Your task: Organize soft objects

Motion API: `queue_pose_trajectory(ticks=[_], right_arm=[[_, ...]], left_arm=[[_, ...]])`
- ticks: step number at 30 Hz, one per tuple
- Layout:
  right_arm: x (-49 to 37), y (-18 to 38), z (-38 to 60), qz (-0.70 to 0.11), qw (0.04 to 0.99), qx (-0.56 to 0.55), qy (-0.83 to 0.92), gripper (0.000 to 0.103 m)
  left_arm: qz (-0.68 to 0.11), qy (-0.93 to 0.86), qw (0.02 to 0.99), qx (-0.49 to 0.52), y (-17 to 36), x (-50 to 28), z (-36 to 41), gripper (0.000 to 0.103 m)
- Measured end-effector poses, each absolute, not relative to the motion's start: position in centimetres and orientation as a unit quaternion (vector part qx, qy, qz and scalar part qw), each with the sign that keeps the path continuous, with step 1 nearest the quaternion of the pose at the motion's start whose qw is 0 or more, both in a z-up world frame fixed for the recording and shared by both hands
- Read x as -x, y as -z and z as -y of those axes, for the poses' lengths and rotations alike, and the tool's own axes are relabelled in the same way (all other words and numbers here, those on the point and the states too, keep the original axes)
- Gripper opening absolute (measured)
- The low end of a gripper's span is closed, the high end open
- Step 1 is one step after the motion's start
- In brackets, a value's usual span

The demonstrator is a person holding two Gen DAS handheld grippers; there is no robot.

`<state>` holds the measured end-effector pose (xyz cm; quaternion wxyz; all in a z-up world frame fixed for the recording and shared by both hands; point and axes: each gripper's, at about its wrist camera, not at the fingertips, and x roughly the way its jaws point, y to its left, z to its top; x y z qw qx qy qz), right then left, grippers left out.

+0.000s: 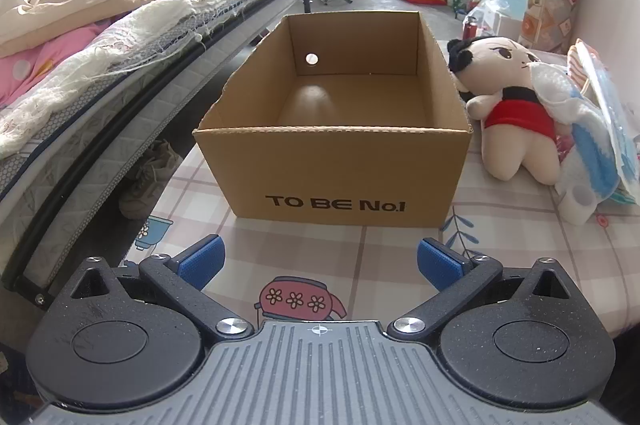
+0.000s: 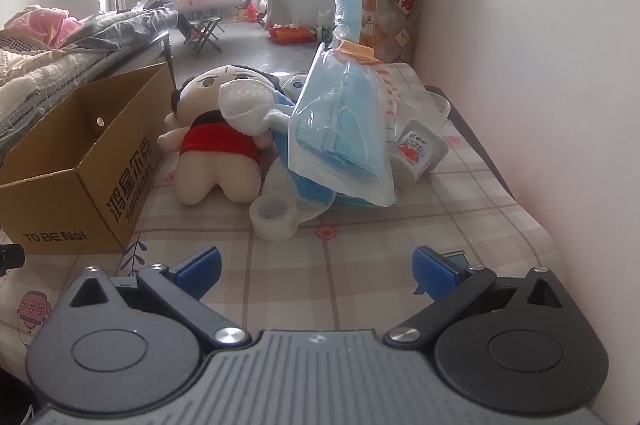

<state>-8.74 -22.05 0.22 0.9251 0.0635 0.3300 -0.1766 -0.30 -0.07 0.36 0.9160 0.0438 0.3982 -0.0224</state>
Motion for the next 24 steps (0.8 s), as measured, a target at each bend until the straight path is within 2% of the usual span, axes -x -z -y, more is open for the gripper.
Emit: queue_pose_trajectory(ticks=[24], right_arm=[[8.60, -0.09, 22.04, -0.332, 0.925, -0.064, 0.172, 0.103]], left_arm=[[-0.401, 0.022, 0.915, -0.043, -0.09, 0.31, 0.08, 0.103]])
